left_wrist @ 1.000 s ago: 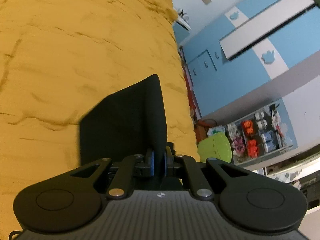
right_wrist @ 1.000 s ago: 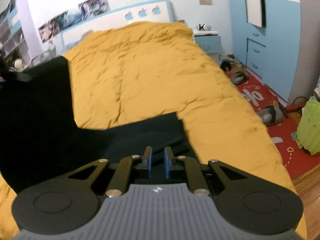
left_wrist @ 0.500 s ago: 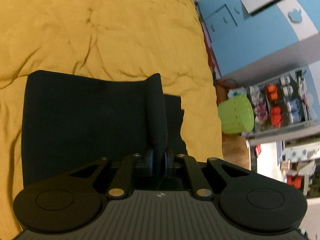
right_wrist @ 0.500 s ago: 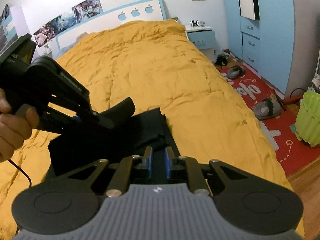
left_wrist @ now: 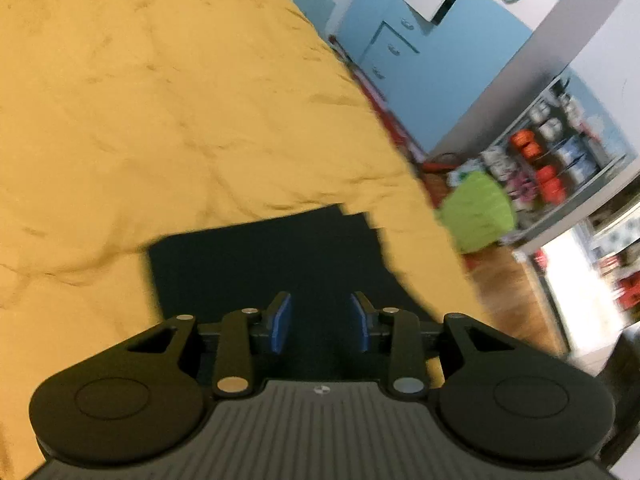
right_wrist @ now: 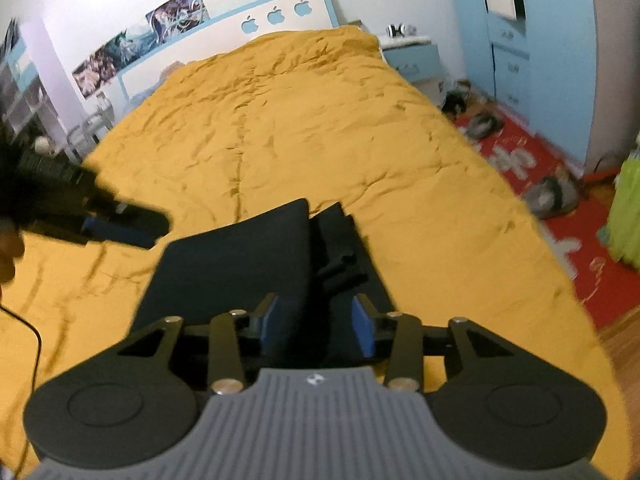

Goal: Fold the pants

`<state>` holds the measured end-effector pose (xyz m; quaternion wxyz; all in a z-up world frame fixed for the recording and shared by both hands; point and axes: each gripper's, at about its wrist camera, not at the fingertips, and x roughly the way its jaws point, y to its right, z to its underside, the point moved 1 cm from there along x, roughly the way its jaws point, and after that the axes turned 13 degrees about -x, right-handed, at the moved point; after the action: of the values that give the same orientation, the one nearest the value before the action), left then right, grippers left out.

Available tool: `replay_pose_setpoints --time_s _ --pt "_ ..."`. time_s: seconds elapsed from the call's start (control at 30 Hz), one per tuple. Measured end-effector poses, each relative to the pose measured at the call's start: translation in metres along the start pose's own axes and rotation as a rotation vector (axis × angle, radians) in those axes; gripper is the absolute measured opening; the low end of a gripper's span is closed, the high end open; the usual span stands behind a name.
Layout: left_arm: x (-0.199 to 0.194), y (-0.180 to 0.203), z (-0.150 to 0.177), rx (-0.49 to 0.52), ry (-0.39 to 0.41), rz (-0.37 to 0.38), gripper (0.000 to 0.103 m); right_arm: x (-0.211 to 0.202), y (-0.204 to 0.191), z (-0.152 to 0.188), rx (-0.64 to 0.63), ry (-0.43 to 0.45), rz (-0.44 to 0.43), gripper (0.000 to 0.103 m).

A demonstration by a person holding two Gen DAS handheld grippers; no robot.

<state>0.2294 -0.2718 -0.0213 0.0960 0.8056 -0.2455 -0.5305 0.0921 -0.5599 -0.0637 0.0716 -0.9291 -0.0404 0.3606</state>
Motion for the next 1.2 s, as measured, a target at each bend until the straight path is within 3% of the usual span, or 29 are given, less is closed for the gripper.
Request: replay_pose_setpoints --time_s 0.13,0.3,0.4,0.47,0.53,0.6,0.87,0.97,1.2 --pt "-0.011 -0.024 0.02 0.067 0.042 -0.112 0.039 0.008 0.002 0.002 0.094 -0.01 -0.07 0.047" --pt "-0.008 -0.039 0.037 0.141 -0.057 -0.195 0.039 0.024 0.001 0.006 0.147 -0.085 -0.093 0.046" --pt "-0.011 -0.044 0.046 0.164 -0.109 -0.187 0.038 0.03 0.002 0.011 0.189 -0.126 -0.139 0.041" --pt "-0.012 -0.048 0.048 0.159 -0.142 -0.174 0.038 0.035 0.002 0.013 0.209 -0.144 -0.157 0.032" --pt "-0.008 -0.051 0.05 0.143 -0.162 -0.161 0.037 0.037 0.002 0.013 0.225 -0.158 -0.168 0.015" --pt "-0.007 -0.055 0.05 0.121 -0.176 -0.14 0.032 0.036 -0.001 0.007 0.216 -0.158 -0.167 0.01" --pt "-0.018 -0.055 0.035 0.075 -0.13 -0.105 0.031 0.0 -0.017 -0.067 0.089 -0.093 -0.207 0.007" --pt "-0.016 -0.055 0.033 0.06 -0.121 -0.079 0.031 -0.015 -0.009 -0.083 0.055 -0.079 -0.161 0.007" --pt "0.011 -0.067 0.036 -0.045 -0.125 0.006 0.031 0.025 0.046 -0.032 0.138 -0.224 -0.056 0.007"
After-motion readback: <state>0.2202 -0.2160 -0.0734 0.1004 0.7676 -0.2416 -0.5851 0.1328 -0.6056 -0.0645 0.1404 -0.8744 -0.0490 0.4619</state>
